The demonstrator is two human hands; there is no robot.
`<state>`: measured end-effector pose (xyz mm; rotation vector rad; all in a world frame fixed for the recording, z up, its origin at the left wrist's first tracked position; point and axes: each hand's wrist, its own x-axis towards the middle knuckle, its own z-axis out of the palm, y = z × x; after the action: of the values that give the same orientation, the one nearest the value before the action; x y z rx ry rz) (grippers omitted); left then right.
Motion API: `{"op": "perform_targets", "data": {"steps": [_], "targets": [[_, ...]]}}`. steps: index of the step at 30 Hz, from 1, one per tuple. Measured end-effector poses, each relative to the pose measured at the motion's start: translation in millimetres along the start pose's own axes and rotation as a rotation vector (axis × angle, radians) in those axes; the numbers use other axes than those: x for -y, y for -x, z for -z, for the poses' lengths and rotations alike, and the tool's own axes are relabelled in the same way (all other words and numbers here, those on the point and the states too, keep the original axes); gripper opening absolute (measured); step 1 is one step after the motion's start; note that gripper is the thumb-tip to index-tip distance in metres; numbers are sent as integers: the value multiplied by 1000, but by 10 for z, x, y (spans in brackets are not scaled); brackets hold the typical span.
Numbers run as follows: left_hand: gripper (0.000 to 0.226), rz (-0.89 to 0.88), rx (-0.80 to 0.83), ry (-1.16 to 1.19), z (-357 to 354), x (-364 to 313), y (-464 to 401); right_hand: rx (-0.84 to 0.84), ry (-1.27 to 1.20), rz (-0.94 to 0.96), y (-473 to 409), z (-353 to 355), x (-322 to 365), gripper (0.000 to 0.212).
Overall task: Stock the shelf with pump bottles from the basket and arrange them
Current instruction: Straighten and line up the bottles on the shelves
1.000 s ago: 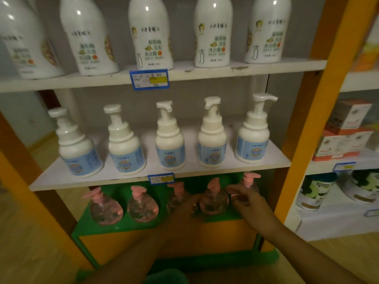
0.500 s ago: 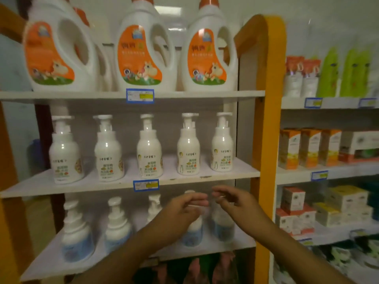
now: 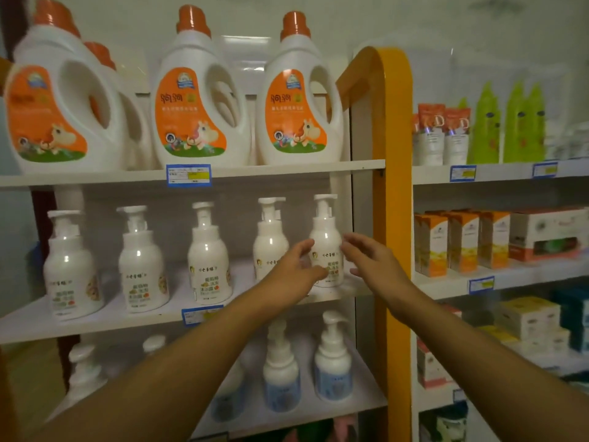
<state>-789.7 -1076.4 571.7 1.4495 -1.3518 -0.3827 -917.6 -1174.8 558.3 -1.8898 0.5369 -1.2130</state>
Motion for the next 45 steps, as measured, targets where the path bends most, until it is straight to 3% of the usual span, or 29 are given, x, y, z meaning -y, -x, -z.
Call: {"op": "perform_targets", "data": {"steps": [6, 10, 13, 19, 30, 37, 45], "targets": [[65, 52, 51, -75, -61, 298, -97, 84, 73, -84, -112, -31, -276, 54], [72, 51, 185, -142, -74, 411, -110, 180, 91, -91, -142, -41, -381, 50], [86, 42, 191, -138, -59, 444, -122, 194, 63, -78, -156, -12, -423, 49], [86, 36, 202, -190, -44, 449, -115, 173, 58, -21, -118, 34, -465, 42], [79, 46, 98, -144, -66, 430, -95, 191, 91, 10, -100, 30, -513, 49], [46, -88, -106, -133, -203, 514, 282, 83, 49, 129, 236, 132, -568, 44], [37, 277, 51, -31, -503, 1351, 531, 114, 113, -85, 683, 179, -1310, 31]]}}
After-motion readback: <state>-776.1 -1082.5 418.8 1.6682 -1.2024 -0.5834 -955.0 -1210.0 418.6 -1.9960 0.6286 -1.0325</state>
